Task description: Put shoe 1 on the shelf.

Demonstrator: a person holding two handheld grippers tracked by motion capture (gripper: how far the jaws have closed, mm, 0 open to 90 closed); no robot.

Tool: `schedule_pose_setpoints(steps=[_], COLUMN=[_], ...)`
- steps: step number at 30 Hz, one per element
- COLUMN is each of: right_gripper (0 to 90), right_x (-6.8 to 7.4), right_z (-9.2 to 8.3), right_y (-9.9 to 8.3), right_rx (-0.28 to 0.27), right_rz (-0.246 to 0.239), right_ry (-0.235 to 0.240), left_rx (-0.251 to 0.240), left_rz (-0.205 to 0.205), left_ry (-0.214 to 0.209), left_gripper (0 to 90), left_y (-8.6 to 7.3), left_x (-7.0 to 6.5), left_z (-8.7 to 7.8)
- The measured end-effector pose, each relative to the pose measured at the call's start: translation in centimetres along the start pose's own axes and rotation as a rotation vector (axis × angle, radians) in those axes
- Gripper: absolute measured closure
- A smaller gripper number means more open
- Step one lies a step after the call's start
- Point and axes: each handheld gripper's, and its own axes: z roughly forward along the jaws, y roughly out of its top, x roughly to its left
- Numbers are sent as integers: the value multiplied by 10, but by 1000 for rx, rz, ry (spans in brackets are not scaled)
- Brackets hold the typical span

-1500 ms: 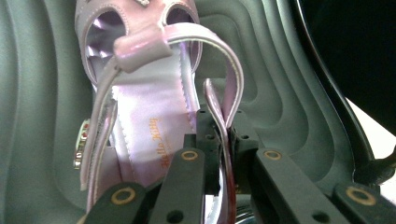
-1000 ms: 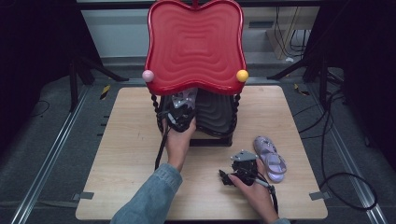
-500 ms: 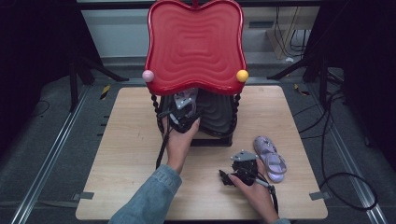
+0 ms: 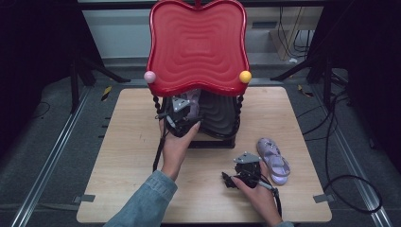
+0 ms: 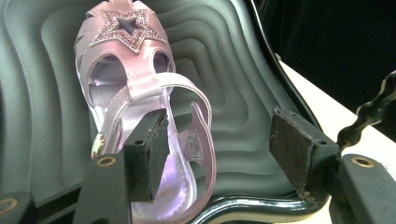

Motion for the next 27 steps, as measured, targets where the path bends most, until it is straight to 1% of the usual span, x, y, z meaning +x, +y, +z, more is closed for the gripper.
schedule_pose_setpoints(steps=[3,5,9,10,14,17,22,27], right_gripper=[59,59,59,59,59,59,59,57], right_x=[0,0,0,0,0,0,0,0], right_z=[0,0,0,0,0,0,0,0], right_y=[0,0,0,0,0,0,0,0], right_rx=[0,0,1,1,1,1,1,2], right_rz=[-2,0,2,2,-1,1,1,2], right_ry=[-2,0,-1,-1,-2,-1,-1,-2], left_rx=[-8,-7,-14,-16,-15,8,22,42], left_rz=[0,10,13,28,41,76,95,99], left_ry=[-2,-1,-14,-10,-27,-39,-63,-80], left_gripper=[372,372,371,371,366,359,331,282], left_y=[0,-1,-2,-2,-4,-7,-14,-21], left_x=[2,2,3,3,1,1,2,4], left_z=[-5,-8,-14,-17,-22,-25,-34,-43])
